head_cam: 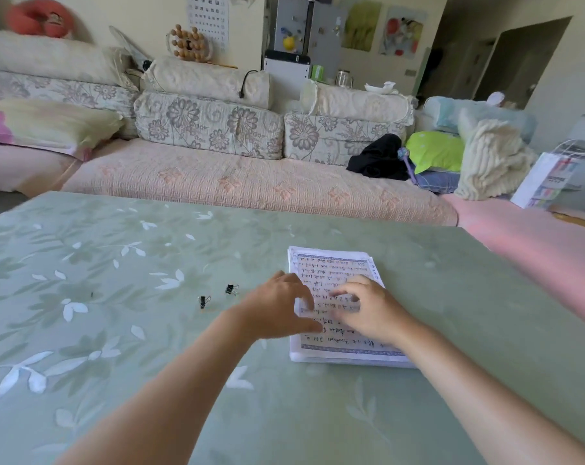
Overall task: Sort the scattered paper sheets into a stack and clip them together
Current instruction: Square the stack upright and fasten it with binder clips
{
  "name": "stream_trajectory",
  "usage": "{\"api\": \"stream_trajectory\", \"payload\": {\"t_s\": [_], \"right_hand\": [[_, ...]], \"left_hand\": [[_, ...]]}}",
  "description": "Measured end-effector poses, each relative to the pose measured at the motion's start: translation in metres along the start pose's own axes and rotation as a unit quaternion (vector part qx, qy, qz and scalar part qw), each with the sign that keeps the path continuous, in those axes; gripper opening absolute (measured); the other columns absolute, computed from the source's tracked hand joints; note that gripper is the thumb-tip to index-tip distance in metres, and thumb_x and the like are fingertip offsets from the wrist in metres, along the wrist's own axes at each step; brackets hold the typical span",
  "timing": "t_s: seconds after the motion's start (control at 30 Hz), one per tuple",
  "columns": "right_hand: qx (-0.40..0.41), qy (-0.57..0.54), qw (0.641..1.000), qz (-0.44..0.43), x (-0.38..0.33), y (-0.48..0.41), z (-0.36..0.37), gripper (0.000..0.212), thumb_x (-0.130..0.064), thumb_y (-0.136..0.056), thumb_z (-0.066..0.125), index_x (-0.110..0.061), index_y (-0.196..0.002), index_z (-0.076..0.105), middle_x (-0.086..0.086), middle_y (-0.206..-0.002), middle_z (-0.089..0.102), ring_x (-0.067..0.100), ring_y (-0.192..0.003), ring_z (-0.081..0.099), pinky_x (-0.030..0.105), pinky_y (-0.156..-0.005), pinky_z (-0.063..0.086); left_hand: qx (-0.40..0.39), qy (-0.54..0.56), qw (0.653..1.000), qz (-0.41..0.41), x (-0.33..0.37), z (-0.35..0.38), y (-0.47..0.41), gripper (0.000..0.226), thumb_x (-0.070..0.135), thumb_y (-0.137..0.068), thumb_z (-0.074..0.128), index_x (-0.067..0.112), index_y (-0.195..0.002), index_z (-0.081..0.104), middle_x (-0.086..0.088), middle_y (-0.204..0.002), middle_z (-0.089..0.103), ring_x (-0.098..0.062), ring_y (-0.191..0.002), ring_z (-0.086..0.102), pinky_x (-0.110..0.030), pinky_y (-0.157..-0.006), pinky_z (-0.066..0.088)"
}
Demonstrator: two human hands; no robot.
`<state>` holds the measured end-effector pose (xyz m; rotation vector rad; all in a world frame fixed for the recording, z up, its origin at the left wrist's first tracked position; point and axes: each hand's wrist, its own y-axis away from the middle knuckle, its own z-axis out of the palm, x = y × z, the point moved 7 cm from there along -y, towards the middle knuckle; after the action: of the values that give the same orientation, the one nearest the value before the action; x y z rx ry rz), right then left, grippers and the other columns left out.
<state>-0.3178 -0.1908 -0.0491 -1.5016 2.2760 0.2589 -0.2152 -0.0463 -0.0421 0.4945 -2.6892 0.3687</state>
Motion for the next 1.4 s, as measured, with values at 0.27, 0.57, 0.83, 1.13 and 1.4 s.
{"api": "stream_trajectory", "payload": {"t_s": [0.27, 0.57, 0.83, 1.13, 1.4], "right_hand": [[-0.071, 0.127, 0.985, -0.091, 0.000, 0.033, 0.013, 0.087, -0.077, -0.062, 0.069, -0.040, -0.138, 0.047, -0.014, -0.127, 0.045, 0.010, -0.124, 0.038, 0.029, -0.107, 0.035], [-0.069, 0.169, 0.976, -0.117, 0.008, 0.028, 0.020, 0.088, -0.083, -0.069, 0.054, -0.034, -0.141, 0.042, -0.010, -0.131, 0.048, 0.018, -0.122, 0.044, 0.035, -0.103, 0.041], [-0.048, 0.207, 0.968, -0.133, 0.008, 0.020, 0.021, 0.051, -0.054, -0.084, 0.058, -0.026, -0.127, 0.053, -0.005, -0.117, 0.054, 0.023, -0.106, 0.054, 0.037, -0.088, 0.047], [-0.021, 0.134, 0.982, -0.129, 0.006, 0.017, 0.002, 0.032, -0.042, -0.100, 0.045, -0.027, -0.122, 0.063, -0.008, -0.112, 0.065, 0.018, -0.105, 0.061, 0.032, -0.086, 0.045], [-0.026, 0.160, 0.980, -0.113, 0.005, 0.026, 0.008, 0.055, -0.066, -0.082, 0.053, -0.036, -0.128, 0.055, -0.013, -0.121, 0.059, 0.015, -0.106, 0.061, 0.032, -0.088, 0.047]], "left_hand": [[-0.057, -0.110, 0.990, 0.063, 0.026, 0.035, 0.003, 0.079, 0.069, -0.052, 0.078, 0.035, -0.118, 0.053, 0.013, -0.119, 0.050, -0.011, -0.111, 0.044, -0.031, -0.093, 0.044], [0.073, -0.193, 0.954, 0.219, 0.049, 0.042, -0.001, 0.028, 0.040, -0.066, 0.056, 0.018, -0.082, 0.064, 0.004, -0.068, 0.061, -0.023, -0.049, 0.057, -0.025, -0.042, 0.046], [0.062, -0.121, 0.975, 0.175, 0.030, 0.035, -0.003, 0.036, 0.052, -0.078, 0.055, 0.025, -0.099, 0.064, 0.011, -0.088, 0.065, -0.016, -0.073, 0.062, -0.028, -0.057, 0.052], [0.111, -0.207, 0.944, 0.230, 0.043, 0.030, 0.010, 0.075, 0.050, -0.068, 0.065, 0.022, -0.134, 0.047, 0.004, -0.129, 0.052, -0.019, -0.114, 0.052, -0.034, -0.097, 0.042], [0.171, -0.121, 0.964, 0.166, 0.032, 0.025, -0.006, 0.019, 0.029, -0.079, 0.058, 0.024, -0.096, 0.060, 0.008, -0.081, 0.065, -0.023, -0.069, 0.061, -0.031, -0.055, 0.050]]}}
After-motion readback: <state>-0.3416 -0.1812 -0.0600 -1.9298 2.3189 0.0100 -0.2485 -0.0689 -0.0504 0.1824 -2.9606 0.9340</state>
